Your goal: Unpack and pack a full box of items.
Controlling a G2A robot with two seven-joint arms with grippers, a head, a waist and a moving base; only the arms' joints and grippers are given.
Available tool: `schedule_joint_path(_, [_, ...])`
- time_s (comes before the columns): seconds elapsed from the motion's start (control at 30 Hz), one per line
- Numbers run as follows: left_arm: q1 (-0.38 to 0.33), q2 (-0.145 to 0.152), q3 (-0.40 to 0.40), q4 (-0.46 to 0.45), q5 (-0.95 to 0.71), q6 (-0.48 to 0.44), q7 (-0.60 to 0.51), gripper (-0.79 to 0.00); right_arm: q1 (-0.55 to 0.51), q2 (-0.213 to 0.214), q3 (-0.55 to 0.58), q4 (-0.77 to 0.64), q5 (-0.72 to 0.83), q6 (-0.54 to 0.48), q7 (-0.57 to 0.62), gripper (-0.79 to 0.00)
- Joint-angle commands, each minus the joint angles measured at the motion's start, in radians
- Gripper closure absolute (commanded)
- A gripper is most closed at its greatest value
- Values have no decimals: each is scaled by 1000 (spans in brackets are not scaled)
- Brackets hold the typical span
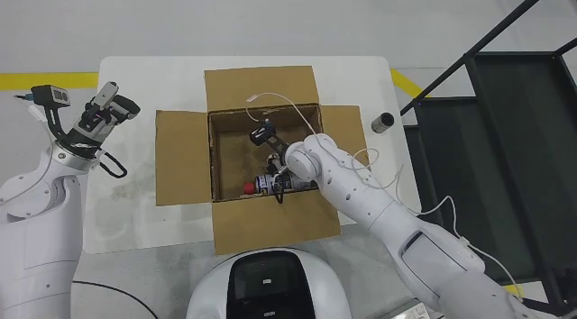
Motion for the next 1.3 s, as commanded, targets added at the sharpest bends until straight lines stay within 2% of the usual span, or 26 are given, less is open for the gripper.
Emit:
schedule_joint_path(0.0, [0, 0, 0, 0, 0, 0, 0, -785, -2, 1, 4, -6, -5, 0, 1, 0])
schedule_joint_path(0.3, [0, 0, 0, 0, 0, 0, 0, -785, -37, 22, 66, -86, -20, -11, 6, 0])
schedule_joint_path(0.8, [0, 0, 0, 0, 0, 0, 0, -785, -228, 99, 269, -490, -47, -95, 56, 0])
schedule_joint_path(1.27, [0, 0, 0, 0, 0, 0, 0, -785, -240, 106, 295, -509, -29, -115, 60, 0])
